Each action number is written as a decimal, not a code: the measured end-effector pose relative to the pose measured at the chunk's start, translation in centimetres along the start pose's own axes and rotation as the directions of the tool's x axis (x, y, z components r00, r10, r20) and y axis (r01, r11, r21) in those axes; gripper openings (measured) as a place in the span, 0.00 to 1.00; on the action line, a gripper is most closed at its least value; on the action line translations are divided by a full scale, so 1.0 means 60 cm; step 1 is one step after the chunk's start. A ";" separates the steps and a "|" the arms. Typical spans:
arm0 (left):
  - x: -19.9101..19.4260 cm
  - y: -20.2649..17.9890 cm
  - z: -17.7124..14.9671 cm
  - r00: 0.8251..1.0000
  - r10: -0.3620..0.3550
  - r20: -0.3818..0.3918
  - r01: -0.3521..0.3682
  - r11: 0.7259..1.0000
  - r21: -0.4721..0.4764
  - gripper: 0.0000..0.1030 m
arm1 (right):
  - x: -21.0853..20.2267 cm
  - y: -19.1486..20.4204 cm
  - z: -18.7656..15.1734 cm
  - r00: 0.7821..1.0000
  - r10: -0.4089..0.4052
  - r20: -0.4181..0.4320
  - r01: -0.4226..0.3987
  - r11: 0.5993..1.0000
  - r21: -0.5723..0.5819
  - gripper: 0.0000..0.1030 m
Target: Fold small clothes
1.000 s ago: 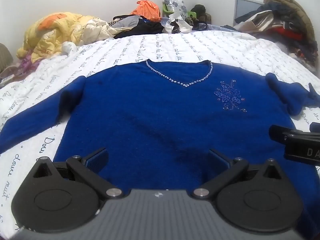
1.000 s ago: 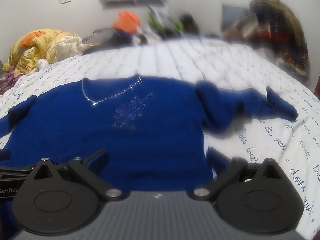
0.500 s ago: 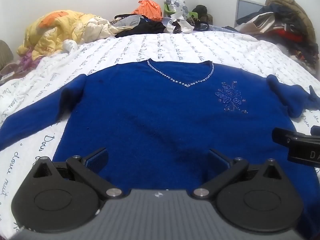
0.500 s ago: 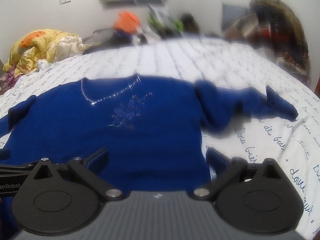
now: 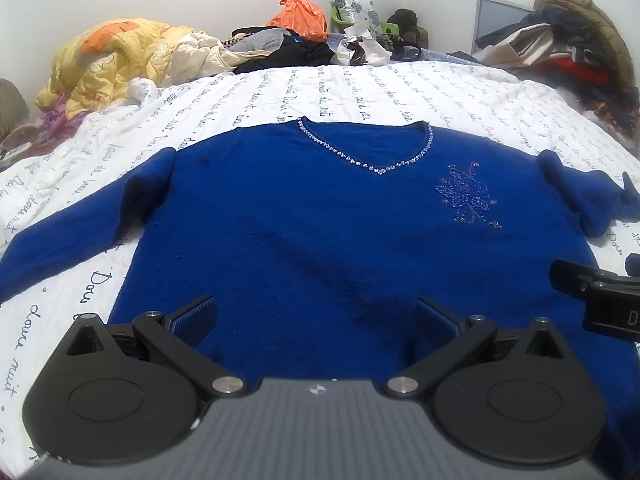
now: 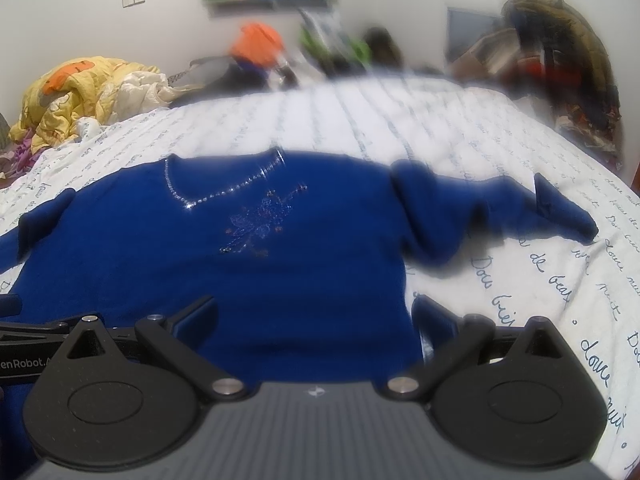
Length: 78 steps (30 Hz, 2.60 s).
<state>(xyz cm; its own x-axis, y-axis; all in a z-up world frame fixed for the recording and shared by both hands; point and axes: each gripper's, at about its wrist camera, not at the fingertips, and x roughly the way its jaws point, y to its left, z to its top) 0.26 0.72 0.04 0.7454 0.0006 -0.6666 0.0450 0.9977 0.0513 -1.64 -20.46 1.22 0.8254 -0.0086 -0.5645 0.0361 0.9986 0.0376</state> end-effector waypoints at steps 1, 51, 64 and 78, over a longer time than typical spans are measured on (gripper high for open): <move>0.000 0.001 0.000 1.000 0.001 0.000 -0.001 1.000 0.000 1.00 | 0.000 0.000 0.000 1.000 0.000 -0.001 0.000 1.000 0.000 1.00; 0.006 -0.024 0.022 0.999 0.020 0.031 -0.022 0.999 0.048 1.00 | -0.004 -0.015 -0.002 0.999 0.019 0.037 -0.019 1.000 -0.006 1.00; 0.015 -0.042 0.035 0.995 -0.014 0.099 0.008 0.998 0.058 1.00 | -0.004 -0.038 0.004 0.994 0.068 0.080 -0.062 0.996 -0.066 1.00; 0.030 -0.047 0.025 0.999 -0.012 0.052 0.008 0.997 0.074 1.00 | 0.036 -0.290 0.062 0.934 -0.320 0.157 0.309 0.947 0.094 1.00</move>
<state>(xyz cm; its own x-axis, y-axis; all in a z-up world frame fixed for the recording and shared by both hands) 2.49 -2.20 -0.22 0.7783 -0.0148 -0.6277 0.0999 0.9899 0.1006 1.64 -38.05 2.42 0.8480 -0.3358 -0.4099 0.3419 0.9378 -0.0609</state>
